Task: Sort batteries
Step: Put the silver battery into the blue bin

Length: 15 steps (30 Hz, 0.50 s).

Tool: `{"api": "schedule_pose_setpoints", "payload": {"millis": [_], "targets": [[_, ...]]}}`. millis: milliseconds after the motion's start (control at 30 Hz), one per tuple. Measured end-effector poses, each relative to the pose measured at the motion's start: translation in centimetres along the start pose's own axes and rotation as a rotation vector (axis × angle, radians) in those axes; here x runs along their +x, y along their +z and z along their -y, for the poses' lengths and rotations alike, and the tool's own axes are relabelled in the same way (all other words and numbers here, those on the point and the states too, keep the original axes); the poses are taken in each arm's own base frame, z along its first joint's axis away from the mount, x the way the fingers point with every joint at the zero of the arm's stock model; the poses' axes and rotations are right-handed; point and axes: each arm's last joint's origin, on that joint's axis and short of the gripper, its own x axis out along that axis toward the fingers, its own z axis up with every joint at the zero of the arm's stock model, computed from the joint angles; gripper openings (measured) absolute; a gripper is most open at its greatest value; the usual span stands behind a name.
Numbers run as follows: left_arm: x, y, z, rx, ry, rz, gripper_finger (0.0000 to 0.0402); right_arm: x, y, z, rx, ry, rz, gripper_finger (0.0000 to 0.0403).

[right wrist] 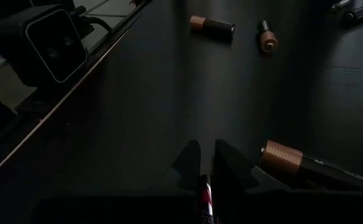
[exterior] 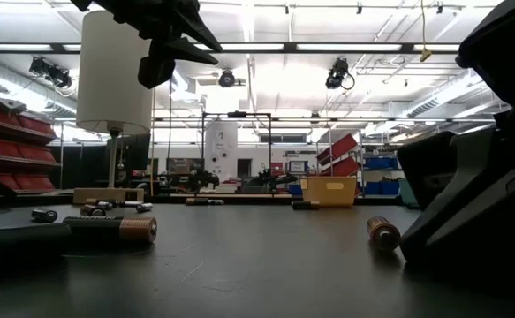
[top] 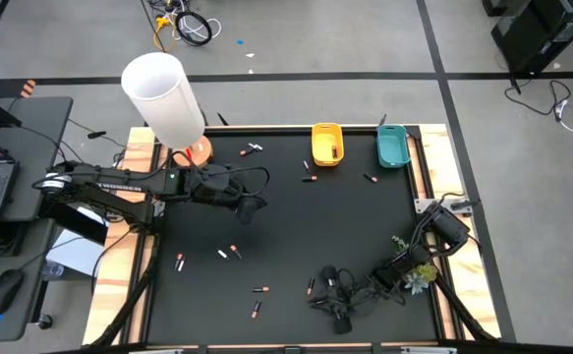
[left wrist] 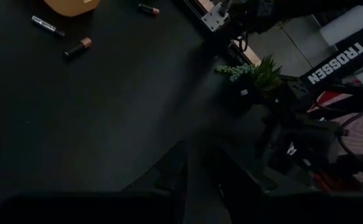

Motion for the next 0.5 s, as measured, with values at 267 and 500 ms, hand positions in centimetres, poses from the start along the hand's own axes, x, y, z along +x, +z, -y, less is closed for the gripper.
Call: {"api": "schedule_pose_setpoints", "payload": {"millis": [267, 500], "targets": [[0.0, 0.0, 0.0, 0.029, -0.001, 0.002, 0.0097, -2.6, -0.8, 1.7, 0.053, 0.001, -0.028, 0.0029], [0.0, 0.0, 0.0, 0.050, -0.004, 0.005, 0.0097, -6.3, 0.2, 4.5, 0.084, -0.106, -0.081, 0.0029]]}}
